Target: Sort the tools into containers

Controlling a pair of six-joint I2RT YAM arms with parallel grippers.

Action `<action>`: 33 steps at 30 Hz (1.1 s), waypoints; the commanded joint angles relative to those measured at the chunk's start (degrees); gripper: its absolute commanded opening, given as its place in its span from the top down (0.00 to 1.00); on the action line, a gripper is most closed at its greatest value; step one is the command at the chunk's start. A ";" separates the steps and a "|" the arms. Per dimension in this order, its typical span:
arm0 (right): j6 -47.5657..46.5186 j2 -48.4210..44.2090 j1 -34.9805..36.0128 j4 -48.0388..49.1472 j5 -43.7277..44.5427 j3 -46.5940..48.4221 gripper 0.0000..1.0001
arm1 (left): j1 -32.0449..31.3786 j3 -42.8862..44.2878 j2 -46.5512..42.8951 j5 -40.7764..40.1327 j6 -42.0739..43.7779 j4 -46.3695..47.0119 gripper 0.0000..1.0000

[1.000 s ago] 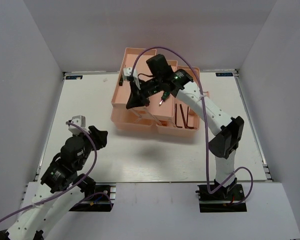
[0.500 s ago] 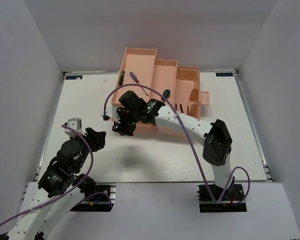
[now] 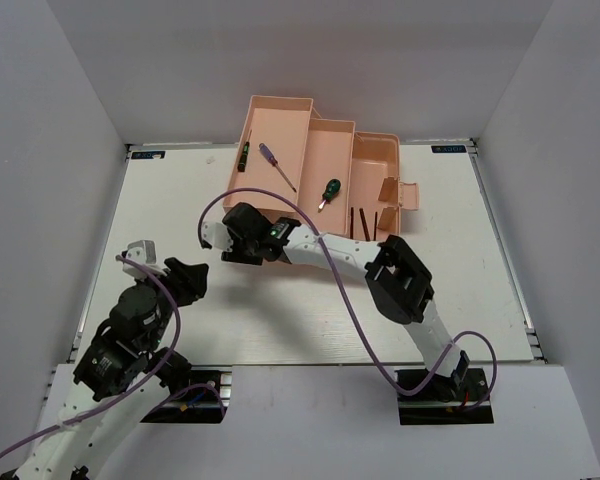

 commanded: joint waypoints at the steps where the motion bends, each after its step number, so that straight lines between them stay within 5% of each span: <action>1: -1.82 0.64 -0.19 3.16 2.18 0.45 0.53 | -0.01 -2.03 -1.49 -0.97 -3.94 -1.53 0.38; 2: -1.82 0.47 -0.19 2.46 1.82 0.27 0.73 | -0.01 -2.56 -2.02 -1.50 -4.82 -2.05 0.38; 5: -1.73 -1.11 -0.28 1.15 -0.81 -0.34 1.00 | -0.01 -5.54 -4.30 -0.98 -8.59 -2.06 0.38; 13: 0.11 -9.01 -0.89 -5.44 -6.26 3.78 1.00 | -0.01 -15.47 -4.49 5.61 -16.95 5.31 0.38; 20: 3.44 -17.71 -2.82 -7.91 -11.45 4.58 1.00 | -0.01 -25.40 1.83 12.38 -21.08 23.21 0.39; 23: 4.15 -20.62 -4.23 -8.97 -12.59 4.58 1.00 | -0.01 -28.56 5.70 13.62 -22.04 30.43 0.46; 29: 6.26 -25.10 -6.16 -9.58 -16.02 1.24 1.00 | 0.51 -33.93 13.07 13.62 -22.58 44.85 0.82; 33: 8.19 -27.47 -6.87 -9.76 -18.83 -2.44 1.00 | 1.04 -35.70 24.20 13.09 -22.58 58.65 0.84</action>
